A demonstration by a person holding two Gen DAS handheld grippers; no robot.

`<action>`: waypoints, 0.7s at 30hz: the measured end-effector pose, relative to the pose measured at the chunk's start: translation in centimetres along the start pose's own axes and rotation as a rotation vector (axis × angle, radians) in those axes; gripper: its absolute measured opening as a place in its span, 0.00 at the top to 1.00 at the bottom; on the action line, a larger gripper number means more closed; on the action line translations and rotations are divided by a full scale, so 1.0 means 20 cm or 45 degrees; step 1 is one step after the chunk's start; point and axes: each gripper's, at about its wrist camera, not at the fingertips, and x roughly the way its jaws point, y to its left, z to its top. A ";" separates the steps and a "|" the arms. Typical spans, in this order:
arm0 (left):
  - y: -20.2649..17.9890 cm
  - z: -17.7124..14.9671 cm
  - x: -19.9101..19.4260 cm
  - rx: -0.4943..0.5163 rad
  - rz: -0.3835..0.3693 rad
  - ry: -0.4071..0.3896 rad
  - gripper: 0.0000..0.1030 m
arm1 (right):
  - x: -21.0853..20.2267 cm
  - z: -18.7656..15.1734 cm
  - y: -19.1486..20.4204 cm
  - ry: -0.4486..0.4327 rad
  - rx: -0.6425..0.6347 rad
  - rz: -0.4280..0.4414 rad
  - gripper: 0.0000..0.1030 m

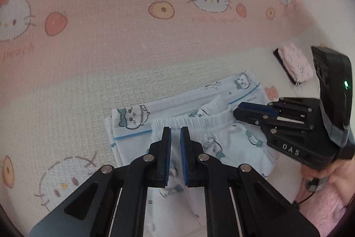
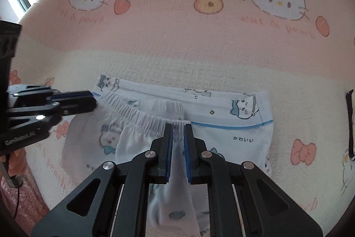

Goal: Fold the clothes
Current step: 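Lower the cuffs onto the pants and open both grippers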

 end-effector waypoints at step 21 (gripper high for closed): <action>-0.02 -0.01 0.01 -0.001 -0.039 0.004 0.86 | -0.13 0.01 0.01 -0.064 -0.020 0.157 0.92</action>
